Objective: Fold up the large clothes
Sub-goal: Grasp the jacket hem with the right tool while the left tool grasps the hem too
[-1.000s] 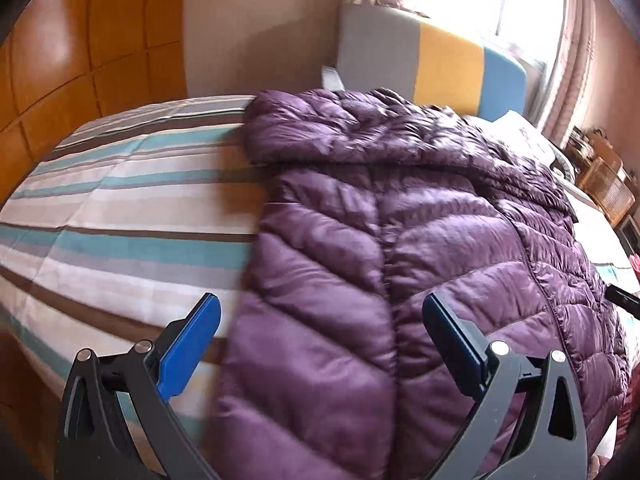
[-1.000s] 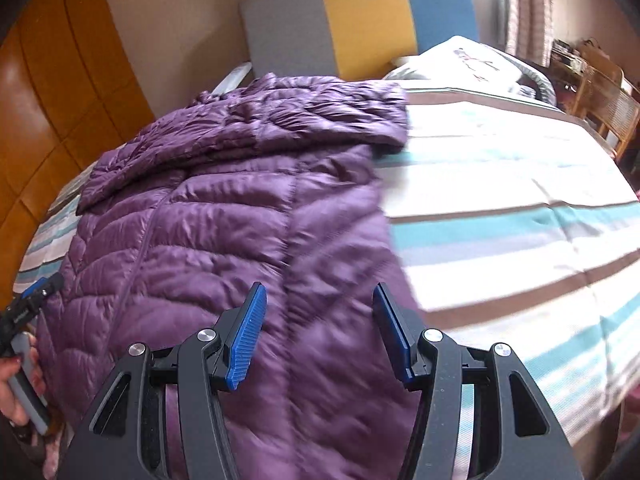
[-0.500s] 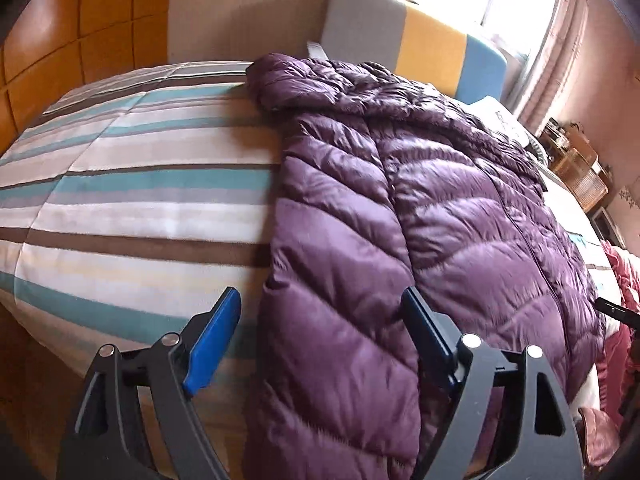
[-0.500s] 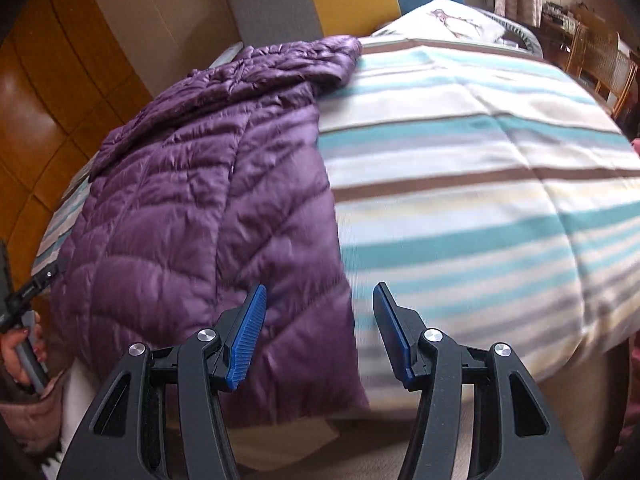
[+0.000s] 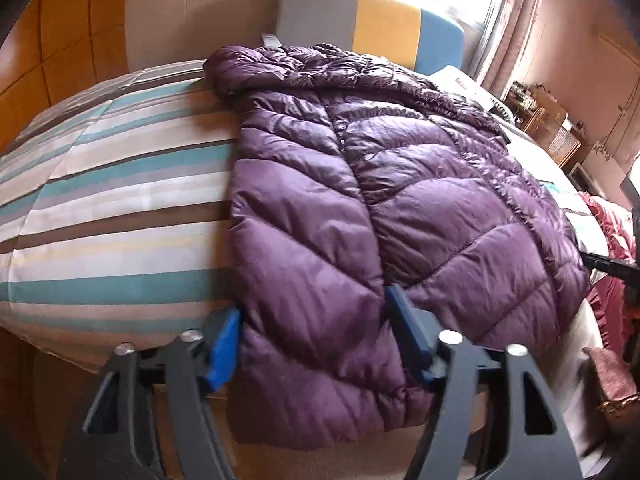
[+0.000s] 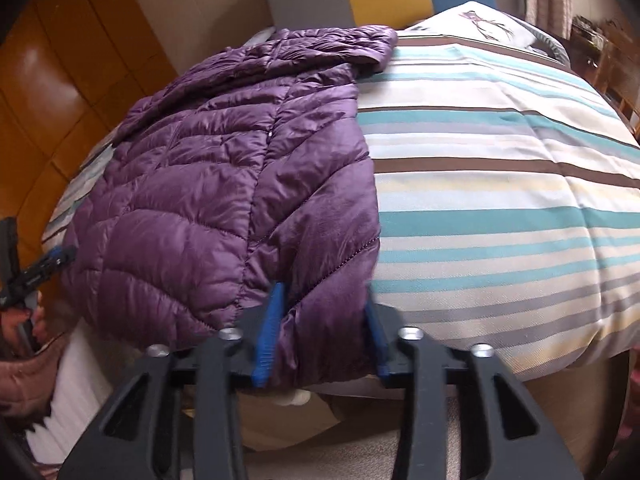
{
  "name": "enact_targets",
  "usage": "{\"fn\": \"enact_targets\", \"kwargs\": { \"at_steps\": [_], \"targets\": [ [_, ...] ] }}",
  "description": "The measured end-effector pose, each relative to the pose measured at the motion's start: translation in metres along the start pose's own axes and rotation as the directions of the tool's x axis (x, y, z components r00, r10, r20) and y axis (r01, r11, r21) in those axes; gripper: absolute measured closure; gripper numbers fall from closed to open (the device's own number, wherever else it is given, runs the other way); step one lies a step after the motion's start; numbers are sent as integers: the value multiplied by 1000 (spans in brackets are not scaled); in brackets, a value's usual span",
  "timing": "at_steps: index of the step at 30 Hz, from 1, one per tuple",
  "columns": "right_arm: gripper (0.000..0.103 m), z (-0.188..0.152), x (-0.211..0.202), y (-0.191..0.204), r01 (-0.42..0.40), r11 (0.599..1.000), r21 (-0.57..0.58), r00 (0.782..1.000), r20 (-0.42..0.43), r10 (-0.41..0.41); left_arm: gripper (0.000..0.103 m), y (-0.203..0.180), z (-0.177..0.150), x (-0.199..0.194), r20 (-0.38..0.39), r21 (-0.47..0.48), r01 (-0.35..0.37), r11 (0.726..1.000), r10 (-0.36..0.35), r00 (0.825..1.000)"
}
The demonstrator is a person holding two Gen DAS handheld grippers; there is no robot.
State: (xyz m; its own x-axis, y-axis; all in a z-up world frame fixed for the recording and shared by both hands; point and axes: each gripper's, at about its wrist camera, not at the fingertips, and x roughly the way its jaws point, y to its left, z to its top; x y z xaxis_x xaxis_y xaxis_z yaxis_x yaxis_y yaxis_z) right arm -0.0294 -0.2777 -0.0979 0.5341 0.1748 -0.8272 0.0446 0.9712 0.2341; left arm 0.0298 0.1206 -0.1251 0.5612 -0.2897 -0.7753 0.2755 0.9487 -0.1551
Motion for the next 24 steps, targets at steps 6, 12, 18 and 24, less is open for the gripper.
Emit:
{"fn": "enact_targets", "kwargs": {
  "at_steps": [6, 12, 18, 24],
  "targets": [
    [95, -1, -4, 7, -26, 999, -38, 999, 29, 27, 96, 7, 0, -7, 15, 1, 29, 1000, -29, 999],
    [97, 2, -21, 2, -145, 989, 4, 986, 80, 145, 98, 1, 3, -36, 121, 19, 66, 998, -68, 990],
    [99, 8, -52, 5, -296, 955, -25, 934, 203, 295, 99, 3, 10, -73, 252, -7, 141, 990, -134, 958],
    [99, 19, -95, 13, -456, 879, -142, 813, 336, 476, 99, 0, 15, -116, 385, 14, 197, 980, -187, 904]
  ]
}}
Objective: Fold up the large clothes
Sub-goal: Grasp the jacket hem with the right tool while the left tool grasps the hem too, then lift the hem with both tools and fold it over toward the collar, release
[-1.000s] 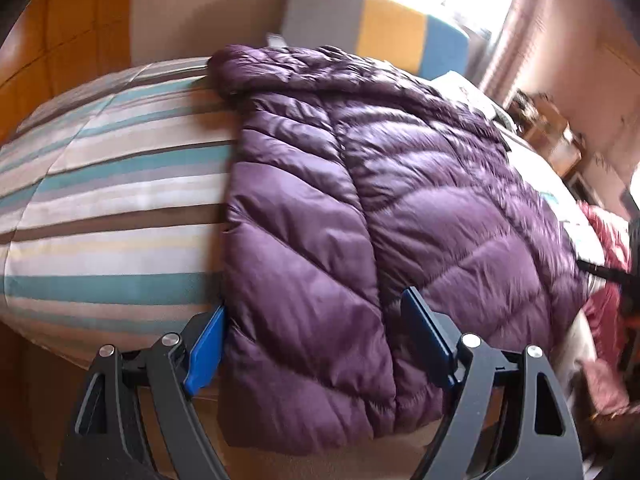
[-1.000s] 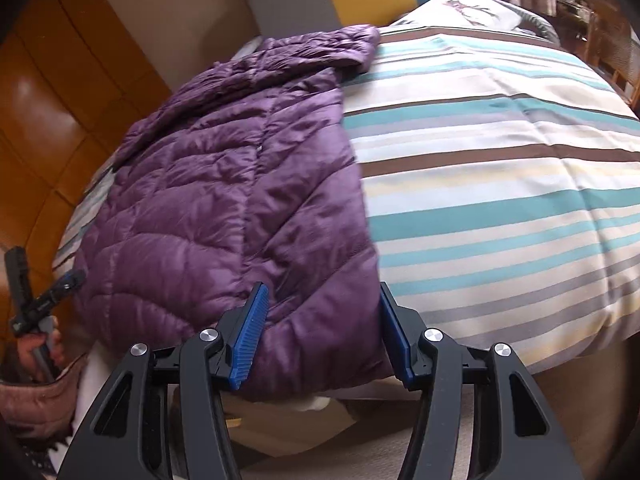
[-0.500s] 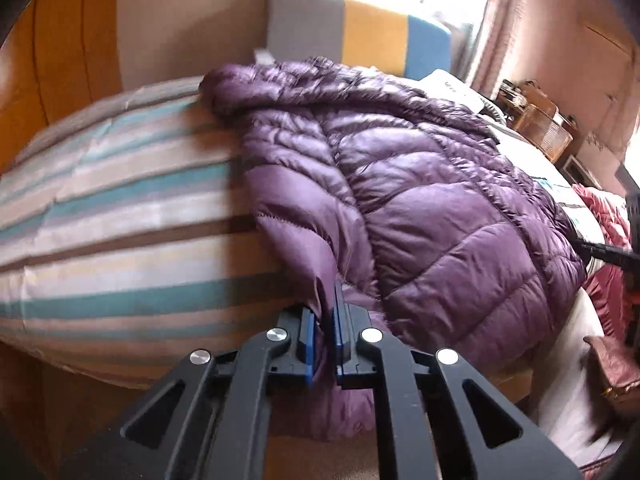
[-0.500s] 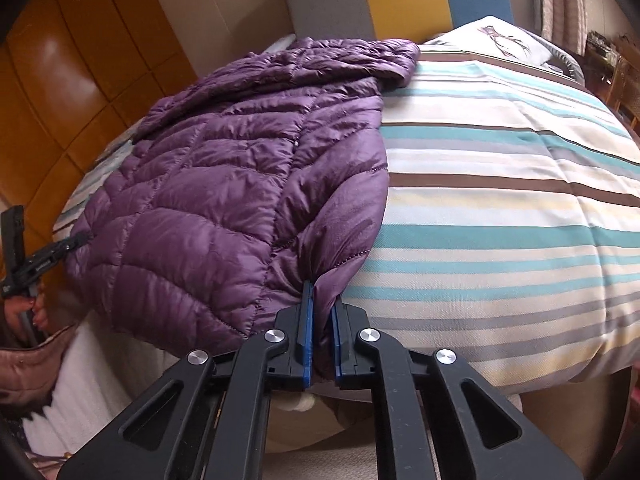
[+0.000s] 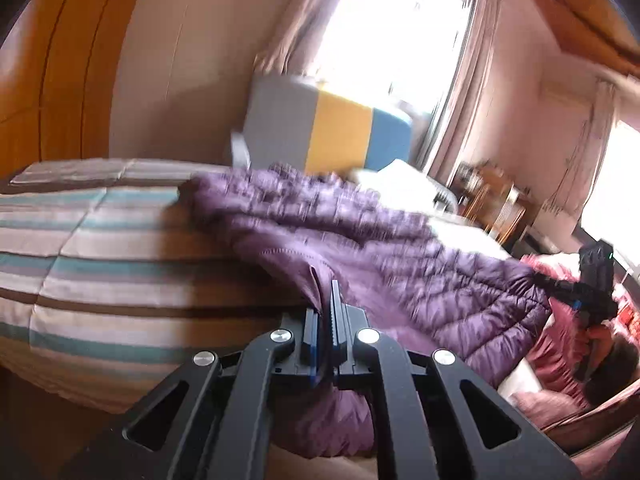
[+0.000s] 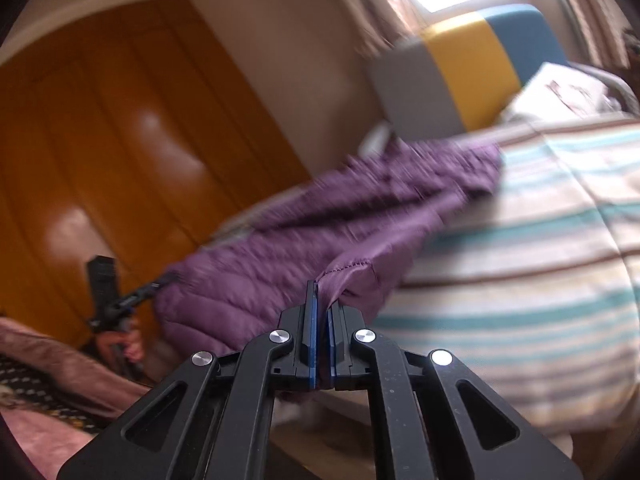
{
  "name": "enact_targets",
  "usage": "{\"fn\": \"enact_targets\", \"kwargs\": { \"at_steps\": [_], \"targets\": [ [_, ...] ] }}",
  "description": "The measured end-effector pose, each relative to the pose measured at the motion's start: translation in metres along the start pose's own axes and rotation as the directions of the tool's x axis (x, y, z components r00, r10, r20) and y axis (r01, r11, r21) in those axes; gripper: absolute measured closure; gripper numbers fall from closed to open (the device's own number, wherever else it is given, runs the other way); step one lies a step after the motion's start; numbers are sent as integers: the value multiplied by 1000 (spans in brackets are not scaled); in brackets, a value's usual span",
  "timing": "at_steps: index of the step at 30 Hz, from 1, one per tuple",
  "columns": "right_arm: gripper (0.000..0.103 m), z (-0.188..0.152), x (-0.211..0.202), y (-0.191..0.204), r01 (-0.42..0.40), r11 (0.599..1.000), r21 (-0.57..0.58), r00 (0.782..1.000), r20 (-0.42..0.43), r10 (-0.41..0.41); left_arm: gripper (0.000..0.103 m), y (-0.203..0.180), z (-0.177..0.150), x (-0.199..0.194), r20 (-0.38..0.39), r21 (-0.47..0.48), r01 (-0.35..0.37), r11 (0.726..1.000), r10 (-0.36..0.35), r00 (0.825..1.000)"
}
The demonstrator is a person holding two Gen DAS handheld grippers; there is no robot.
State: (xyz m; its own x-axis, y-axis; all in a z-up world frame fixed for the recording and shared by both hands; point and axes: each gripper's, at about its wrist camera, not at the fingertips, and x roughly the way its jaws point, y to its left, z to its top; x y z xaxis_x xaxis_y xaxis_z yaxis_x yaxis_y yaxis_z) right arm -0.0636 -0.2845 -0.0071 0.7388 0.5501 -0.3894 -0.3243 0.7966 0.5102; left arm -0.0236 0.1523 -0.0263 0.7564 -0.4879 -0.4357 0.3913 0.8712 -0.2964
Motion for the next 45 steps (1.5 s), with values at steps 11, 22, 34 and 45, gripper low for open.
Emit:
{"fn": "enact_targets", "kwargs": {
  "at_steps": [11, 22, 34, 45],
  "targets": [
    [99, 67, 13, -23, 120, 992, 25, 978, 167, -122, 99, 32, 56, 6, 175, -78, -62, 995, 75, 982],
    [99, 131, 97, -56, 287, 957, 37, 950, 117, -289, 99, 57, 102, 112, 109, -78, -179, 981, 187, 976],
    [99, 160, 181, -101, 405, 912, 62, 914, 16, -406, 99, 93, 117, 217, -20, -102, -275, 956, 275, 961],
    [99, 155, 252, -146, 484, 869, 97, 873, -109, -474, 97, 117, 106, 284, -143, -99, -335, 937, 320, 937]
  ]
}}
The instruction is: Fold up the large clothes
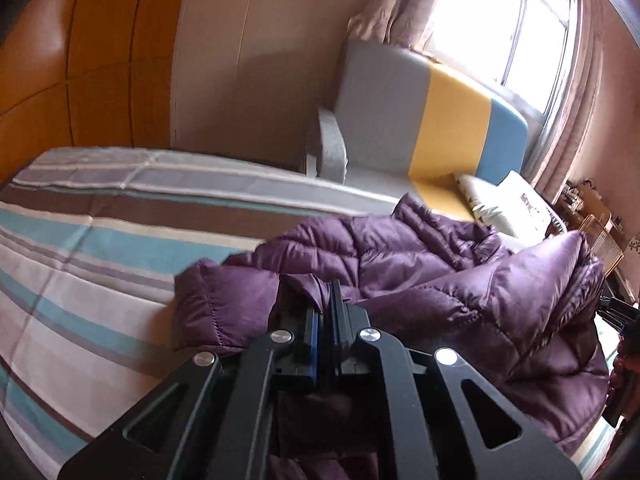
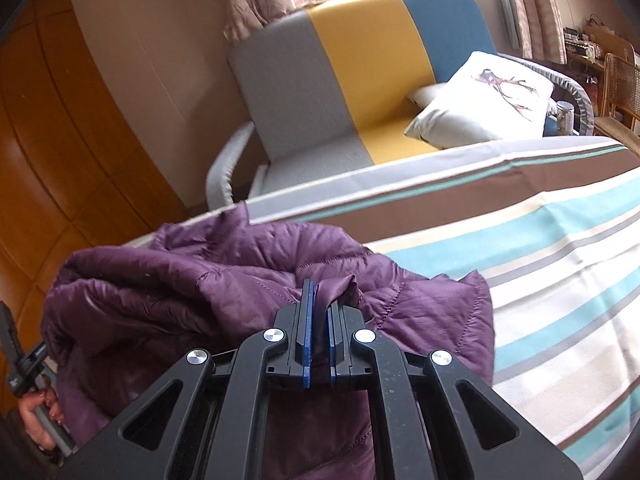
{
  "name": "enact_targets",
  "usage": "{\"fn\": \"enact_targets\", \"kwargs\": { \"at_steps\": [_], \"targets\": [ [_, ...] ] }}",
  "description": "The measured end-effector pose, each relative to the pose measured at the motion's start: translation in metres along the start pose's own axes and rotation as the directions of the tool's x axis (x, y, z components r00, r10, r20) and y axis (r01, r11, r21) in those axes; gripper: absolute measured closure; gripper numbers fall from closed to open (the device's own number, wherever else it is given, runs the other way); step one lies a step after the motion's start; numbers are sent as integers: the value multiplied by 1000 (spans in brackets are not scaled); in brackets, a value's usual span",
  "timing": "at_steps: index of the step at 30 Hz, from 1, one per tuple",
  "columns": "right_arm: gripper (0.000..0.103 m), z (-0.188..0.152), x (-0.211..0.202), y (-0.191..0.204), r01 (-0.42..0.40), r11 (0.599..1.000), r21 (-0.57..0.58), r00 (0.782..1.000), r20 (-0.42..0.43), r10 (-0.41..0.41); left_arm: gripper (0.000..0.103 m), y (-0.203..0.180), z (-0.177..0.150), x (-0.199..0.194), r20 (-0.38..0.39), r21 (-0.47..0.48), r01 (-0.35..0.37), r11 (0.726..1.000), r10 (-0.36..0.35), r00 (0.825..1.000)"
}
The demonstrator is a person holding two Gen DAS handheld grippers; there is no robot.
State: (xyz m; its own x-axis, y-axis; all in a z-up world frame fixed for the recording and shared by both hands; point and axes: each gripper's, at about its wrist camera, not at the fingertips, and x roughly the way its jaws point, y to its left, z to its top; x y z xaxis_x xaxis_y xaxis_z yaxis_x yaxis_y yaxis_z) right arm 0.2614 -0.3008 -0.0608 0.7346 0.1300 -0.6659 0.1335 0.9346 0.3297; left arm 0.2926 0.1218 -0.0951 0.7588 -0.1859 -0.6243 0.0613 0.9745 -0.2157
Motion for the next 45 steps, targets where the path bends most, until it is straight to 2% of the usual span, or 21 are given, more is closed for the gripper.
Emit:
{"fn": "enact_targets", "kwargs": {
  "at_steps": [5, 8, 10, 11, 12, 13, 14, 15, 17, 21, 23, 26, 29, 34, 37, 39, 41, 43, 45],
  "targets": [
    [98, -7, 20, 3, 33, 999, -26, 998, -50, -34, 93, -1, -7, 15, -24, 7, -4, 1000, 4, 1000],
    [95, -3, 23, 0, 3, 1000, 27, 998, -71, -1, 87, 1, -6, 14, -36, -19, 28, 999, -29, 999],
    [86, 2, 19, -5, -42, 996, 77, 996, -74, 47, 75, 6, -3, 9, -37, -65, 65, 996, -68, 997],
    [79, 5, 14, -10, -75, 990, 118, 995, -56, 82, 64, 9, -1, 4, -23, -89, 75, 993, -77, 997],
    [66, 7, 9, -13, -97, 984, 148, 994, -33, 103, 50, 11, 2, -2, -3, -96, 63, 993, -64, 998],
    [57, 9, 3, -16, -111, 979, 174, 994, -3, 113, 45, 11, 5, -9, 23, -83, 32, 996, -30, 999],
    [43, 11, -6, -20, -115, 973, 198, 993, 36, 110, 42, 9, 9, -15, 51, -60, -6, 998, 9, 999],
    [41, 12, -13, -21, -124, 970, 208, 992, 61, 114, 42, 9, 12, -19, 68, -44, -26, 999, 29, 997],
    [41, 13, -20, -19, -137, 970, 201, 990, 60, 127, 42, 11, 18, -29, 87, -44, -51, 998, 54, 995],
    [41, 6, -36, -5, -143, 979, 148, 989, 57, 135, 37, 15, 23, -55, 176, -131, -70, 989, 93, 980],
    [41, 1, -37, 9, -148, 983, 104, 989, 36, 145, 32, 7, 23, -63, 203, -137, -43, 990, 70, 977],
    [41, -5, -31, 36, -142, 990, 27, 989, -25, 142, 29, -21, 23, -50, 121, -51, 20, 998, -14, 993],
    [41, -9, -23, 62, -94, 991, -91, 994, -57, 89, 26, -54, 20, -34, 50, 73, 52, 996, -55, 997],
    [41, -11, -3, 92, -16, 971, -237, 997, -82, -4, 24, -99, 13, 0, -46, 210, 50, 976, -41, 998],
    [41, -10, 16, 99, 40, 952, -303, 992, -102, -74, 24, -116, 12, 22, -89, 286, -2, 958, 28, 996],
    [41, -6, 35, 98, 77, 940, -331, 983, -134, -128, 23, -119, 13, 35, -115, 298, -18, 954, 54, 992],
    [41, -4, 54, 88, 101, 948, -303, 974, -162, -156, 21, -112, 13, 50, -157, 271, -14, 963, 59, 986],
    [41, -3, 63, 75, 94, 967, -235, 975, -175, -137, 20, -105, 8, 62, -182, 223, 13, 975, 29, 983],
    [41, -7, 68, 63, 82, 977, -197, 983, -145, -111, 20, -100, 1, 67, -157, 207, 26, 978, 7, 988]
  ]
}}
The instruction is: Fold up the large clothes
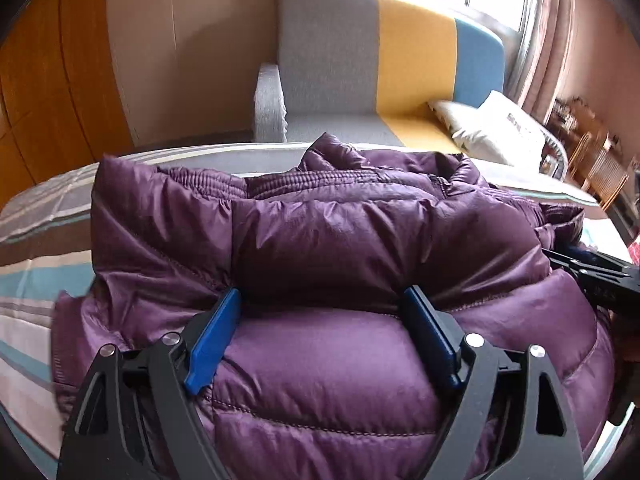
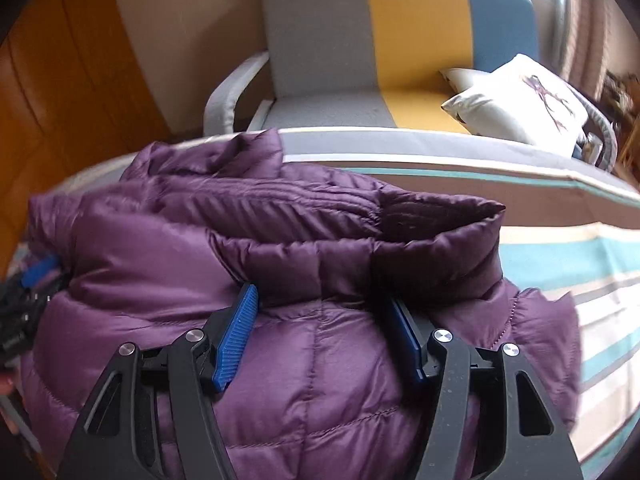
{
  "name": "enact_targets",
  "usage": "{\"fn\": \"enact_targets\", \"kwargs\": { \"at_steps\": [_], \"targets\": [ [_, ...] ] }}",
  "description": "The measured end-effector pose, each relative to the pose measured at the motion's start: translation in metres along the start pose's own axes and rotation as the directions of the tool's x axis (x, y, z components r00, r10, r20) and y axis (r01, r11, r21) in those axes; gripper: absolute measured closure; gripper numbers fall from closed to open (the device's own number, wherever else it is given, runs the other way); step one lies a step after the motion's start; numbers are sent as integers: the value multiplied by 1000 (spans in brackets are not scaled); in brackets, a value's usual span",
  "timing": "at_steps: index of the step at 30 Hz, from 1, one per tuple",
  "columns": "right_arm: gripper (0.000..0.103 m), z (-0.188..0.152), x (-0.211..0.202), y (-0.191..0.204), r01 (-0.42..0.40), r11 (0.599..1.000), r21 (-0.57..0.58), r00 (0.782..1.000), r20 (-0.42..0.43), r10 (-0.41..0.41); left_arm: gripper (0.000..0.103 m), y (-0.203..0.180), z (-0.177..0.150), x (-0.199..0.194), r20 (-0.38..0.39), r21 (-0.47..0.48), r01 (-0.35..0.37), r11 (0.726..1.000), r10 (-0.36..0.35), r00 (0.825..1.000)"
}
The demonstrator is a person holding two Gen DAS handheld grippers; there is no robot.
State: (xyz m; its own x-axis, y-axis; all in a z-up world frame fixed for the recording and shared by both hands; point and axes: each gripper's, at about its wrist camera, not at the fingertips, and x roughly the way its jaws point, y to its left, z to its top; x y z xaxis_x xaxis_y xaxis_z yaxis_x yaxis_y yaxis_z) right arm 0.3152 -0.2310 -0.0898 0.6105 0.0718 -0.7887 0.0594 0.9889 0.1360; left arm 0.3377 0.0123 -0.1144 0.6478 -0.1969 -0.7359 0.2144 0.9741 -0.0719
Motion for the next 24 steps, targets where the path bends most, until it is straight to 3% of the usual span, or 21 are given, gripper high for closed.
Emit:
{"fn": "enact_targets", "kwargs": {
  "at_steps": [8, 11, 13, 16, 19, 24],
  "targets": [
    [39, -13, -29, 1, 19, 1000, 3, 997, 81, -19, 19, 0, -13, -23, 63, -9, -8, 1000, 9, 998],
    [29, -24, -58, -7, 16, 999, 35, 992, 127, -21, 11, 13, -21, -52, 128, -36, -83, 996, 87, 988],
    [27, -35, -74, -14, 8, 998, 66, 990, 142, -17, 11, 27, -29, -66, 150, -72, -117, 991, 126, 981],
    [27, -52, -90, -29, 18, 990, 140, 991, 127, -36, 8, 59, -45, -81, 129, -158, -191, 969, 212, 969],
    [24, -69, -101, -44, 44, 980, 194, 991, 115, -67, 7, 87, -59, -85, 85, -233, -208, 950, 232, 969],
    [16, -92, -104, -58, 117, 968, 221, 991, 42, -129, 3, 106, -79, -77, 27, -277, -137, 951, 150, 988]
  ]
}}
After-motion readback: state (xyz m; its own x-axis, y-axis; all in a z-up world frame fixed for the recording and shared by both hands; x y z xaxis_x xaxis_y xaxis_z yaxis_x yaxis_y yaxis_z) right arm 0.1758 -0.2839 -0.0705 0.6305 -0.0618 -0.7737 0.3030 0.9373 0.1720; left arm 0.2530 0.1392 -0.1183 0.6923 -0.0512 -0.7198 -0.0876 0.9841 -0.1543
